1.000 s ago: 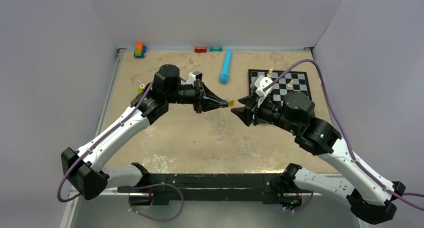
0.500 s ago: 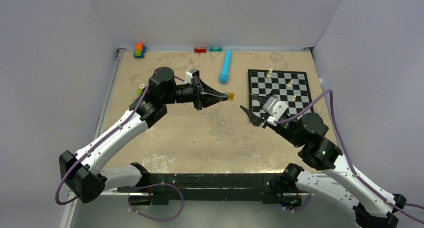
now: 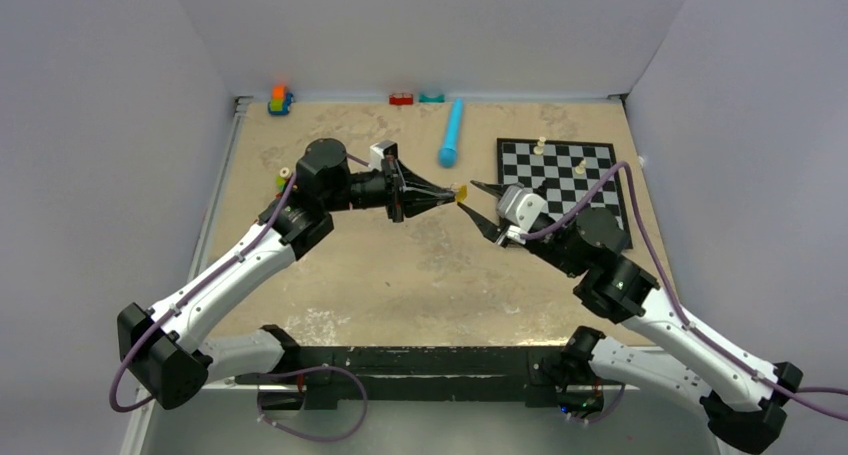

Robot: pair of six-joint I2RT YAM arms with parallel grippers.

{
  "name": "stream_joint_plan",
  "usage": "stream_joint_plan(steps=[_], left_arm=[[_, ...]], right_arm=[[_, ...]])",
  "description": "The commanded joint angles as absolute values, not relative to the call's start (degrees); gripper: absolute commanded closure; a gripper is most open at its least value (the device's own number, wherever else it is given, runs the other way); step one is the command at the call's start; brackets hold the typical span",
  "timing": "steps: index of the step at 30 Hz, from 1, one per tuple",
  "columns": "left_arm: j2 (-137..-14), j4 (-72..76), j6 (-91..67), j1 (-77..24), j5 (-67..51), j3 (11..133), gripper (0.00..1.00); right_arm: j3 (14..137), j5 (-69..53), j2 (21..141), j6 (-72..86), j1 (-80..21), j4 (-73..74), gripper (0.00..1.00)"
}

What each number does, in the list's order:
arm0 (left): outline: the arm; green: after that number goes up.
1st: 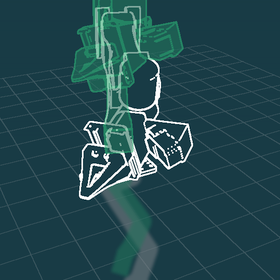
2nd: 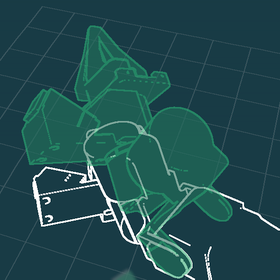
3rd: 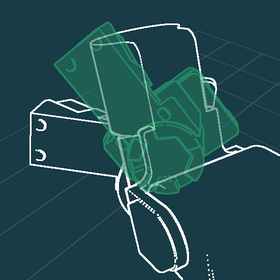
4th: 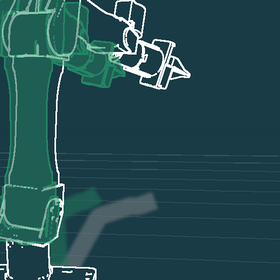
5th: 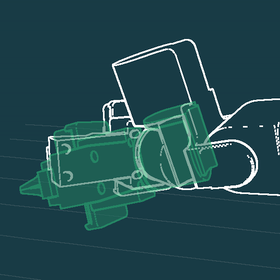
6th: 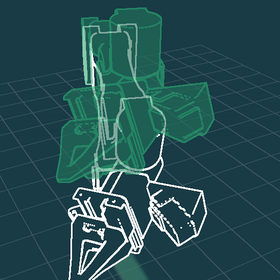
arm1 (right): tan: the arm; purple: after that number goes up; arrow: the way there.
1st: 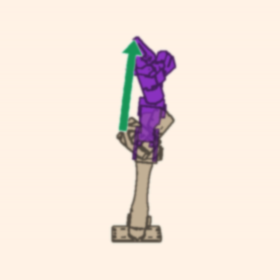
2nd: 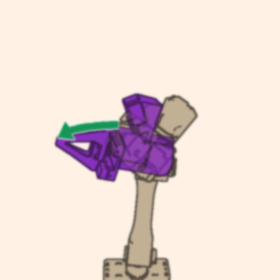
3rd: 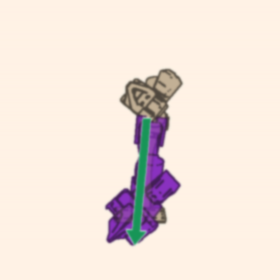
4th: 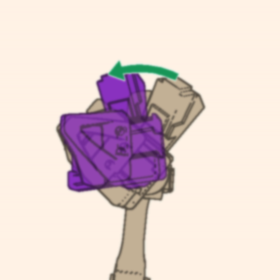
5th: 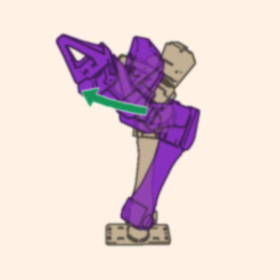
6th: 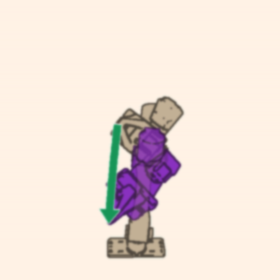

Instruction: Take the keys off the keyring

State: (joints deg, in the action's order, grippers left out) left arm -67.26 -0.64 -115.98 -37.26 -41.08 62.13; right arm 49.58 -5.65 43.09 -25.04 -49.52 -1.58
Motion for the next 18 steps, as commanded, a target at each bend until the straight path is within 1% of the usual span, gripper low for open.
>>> stream_joint_plan(steps=[1, 15, 18], left_arm=[[-66.00, 2.45, -116.81, -36.98, -40.96, 62.23, 1.00], [-66.14, 2.00, -116.46, -36.94, -40.33, 62.35, 1.00], [-66.02, 1.74, -116.38, -37.00, -40.32, 62.57, 1.00]], right_arm=[[53.13, -7.16, 43.11, -26.22, -50.30, -4.67, 0.55], [55.16, -7.25, 44.74, -28.44, -51.21, -2.30, 0.56], [55.04, -7.21, 44.96, -28.59, -51.28, -2.59, 0.58]])
